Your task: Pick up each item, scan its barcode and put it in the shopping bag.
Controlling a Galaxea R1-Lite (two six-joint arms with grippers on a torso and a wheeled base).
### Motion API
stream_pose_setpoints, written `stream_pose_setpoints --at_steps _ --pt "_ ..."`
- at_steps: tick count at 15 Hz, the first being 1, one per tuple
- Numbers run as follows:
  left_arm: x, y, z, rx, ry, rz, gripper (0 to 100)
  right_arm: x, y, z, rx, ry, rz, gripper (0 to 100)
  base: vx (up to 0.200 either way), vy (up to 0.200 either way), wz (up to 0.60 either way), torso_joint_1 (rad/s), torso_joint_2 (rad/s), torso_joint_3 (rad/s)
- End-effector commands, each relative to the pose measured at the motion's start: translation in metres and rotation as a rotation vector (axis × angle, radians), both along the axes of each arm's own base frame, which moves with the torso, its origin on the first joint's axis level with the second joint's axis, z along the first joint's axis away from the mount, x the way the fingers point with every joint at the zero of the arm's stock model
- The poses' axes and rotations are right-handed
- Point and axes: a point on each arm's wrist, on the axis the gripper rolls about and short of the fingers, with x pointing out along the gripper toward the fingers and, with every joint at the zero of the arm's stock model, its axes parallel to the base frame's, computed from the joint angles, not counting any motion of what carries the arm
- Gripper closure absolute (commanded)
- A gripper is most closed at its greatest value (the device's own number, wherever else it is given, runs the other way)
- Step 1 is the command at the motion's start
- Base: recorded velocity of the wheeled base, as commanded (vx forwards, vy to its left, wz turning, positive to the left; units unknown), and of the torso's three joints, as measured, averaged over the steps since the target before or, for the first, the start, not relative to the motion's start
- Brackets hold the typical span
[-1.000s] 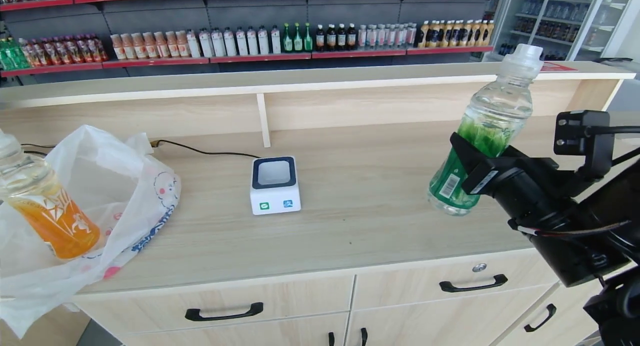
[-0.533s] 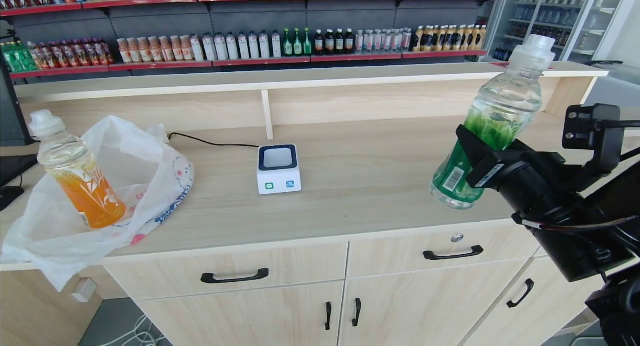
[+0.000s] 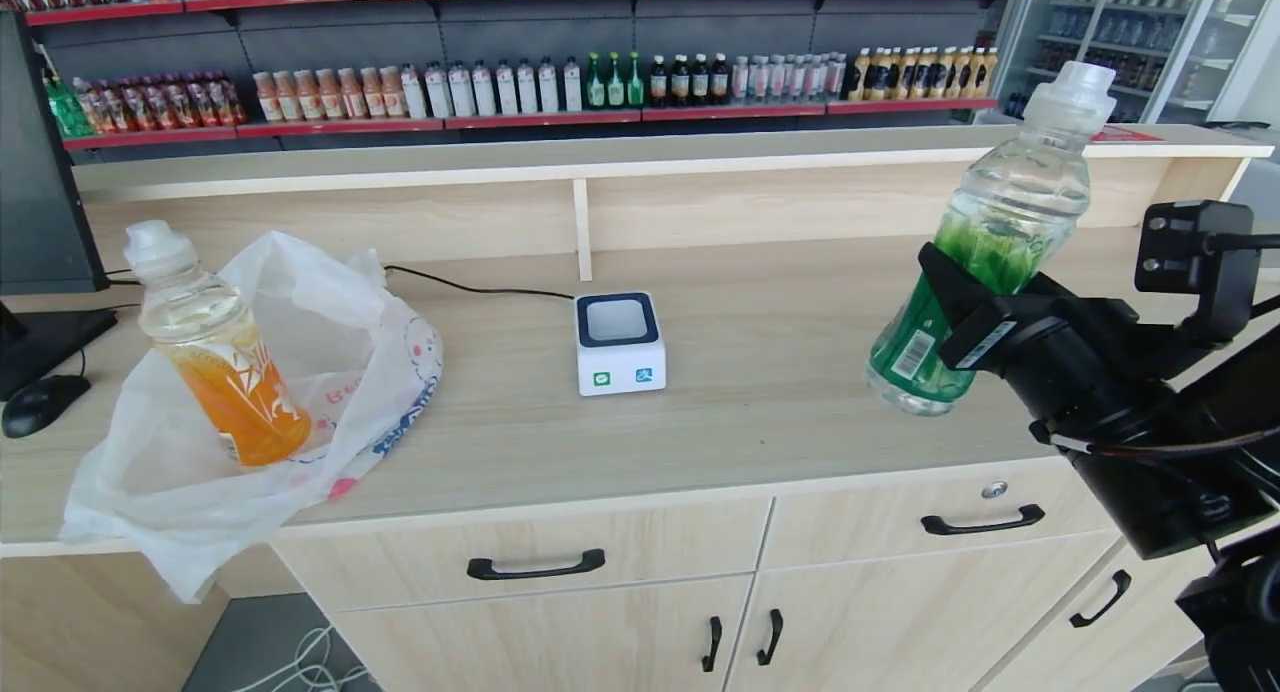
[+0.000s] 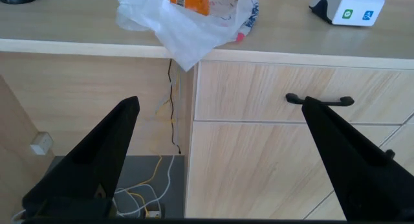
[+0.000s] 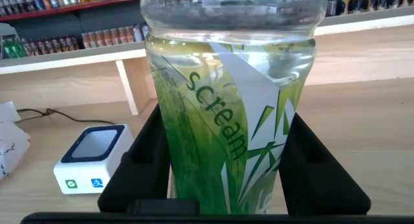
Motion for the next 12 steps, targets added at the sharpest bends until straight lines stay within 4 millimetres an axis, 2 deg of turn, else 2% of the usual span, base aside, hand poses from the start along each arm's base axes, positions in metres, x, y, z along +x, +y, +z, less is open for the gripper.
stream_pose_setpoints --at_steps 1,12 --pt "0.0 0.0 0.0 -0.001 0.001 0.001 0 -0.001 0.0 0.002 0.002 -0.005 0.001 100 0.0 0.2 0.0 0.012 0.0 0.002" --pt "0.0 0.0 0.0 -0.001 -0.001 0.001 0 -0.012 -0.005 0.005 0.01 -0.014 0.005 100 0.0 0.2 0.0 0.003 0.0 0.003"
